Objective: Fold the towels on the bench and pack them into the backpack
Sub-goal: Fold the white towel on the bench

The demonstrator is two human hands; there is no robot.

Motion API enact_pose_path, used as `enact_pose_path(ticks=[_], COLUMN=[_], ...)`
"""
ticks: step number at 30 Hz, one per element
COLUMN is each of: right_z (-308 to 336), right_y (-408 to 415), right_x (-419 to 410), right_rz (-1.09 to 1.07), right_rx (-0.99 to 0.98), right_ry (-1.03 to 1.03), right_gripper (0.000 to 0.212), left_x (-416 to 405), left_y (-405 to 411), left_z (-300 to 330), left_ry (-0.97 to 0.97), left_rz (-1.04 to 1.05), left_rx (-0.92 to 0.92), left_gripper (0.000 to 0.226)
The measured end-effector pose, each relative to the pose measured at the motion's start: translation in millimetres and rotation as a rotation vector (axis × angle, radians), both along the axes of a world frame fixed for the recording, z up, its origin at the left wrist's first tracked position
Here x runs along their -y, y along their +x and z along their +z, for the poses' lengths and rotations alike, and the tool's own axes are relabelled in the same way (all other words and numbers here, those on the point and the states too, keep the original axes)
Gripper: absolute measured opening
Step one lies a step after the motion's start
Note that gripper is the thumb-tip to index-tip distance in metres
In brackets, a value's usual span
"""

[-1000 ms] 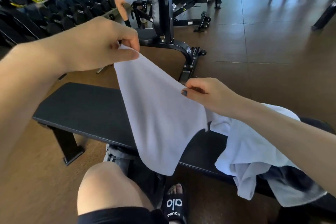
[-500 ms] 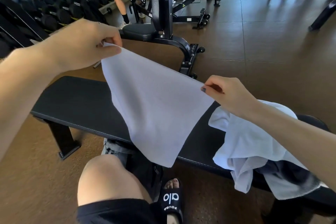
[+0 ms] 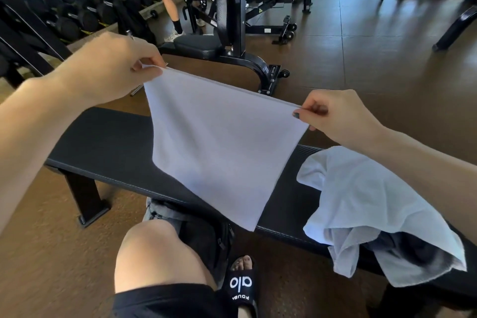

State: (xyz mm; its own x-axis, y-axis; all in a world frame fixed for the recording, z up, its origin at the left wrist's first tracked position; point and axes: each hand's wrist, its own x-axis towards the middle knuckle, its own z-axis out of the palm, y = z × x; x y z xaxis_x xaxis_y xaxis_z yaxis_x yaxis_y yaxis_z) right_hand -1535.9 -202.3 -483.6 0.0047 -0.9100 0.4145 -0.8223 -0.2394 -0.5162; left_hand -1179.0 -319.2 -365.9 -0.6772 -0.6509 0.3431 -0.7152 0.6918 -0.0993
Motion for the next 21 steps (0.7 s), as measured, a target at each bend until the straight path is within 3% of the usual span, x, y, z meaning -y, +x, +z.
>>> enact_pose_path(ticks=[8,21], right_z=[17.4,36.3], right_y=[-10.1,-22.1], right_x=[-0.7,20.8], right_rz=[0.11,-0.003], right_rx=[-0.094,-0.298], right_ry=[0.11,0.103], right_gripper=[0.009,0.013], left_x=[2.9,13.8], left_y=[5.5,2.6], left_z=[-7.9,-20.4], left_ry=[-0.057,-0.142], left_rz=[-0.051,-0.1], left_rx=[0.002,0.039], left_gripper=[0.019,0.017])
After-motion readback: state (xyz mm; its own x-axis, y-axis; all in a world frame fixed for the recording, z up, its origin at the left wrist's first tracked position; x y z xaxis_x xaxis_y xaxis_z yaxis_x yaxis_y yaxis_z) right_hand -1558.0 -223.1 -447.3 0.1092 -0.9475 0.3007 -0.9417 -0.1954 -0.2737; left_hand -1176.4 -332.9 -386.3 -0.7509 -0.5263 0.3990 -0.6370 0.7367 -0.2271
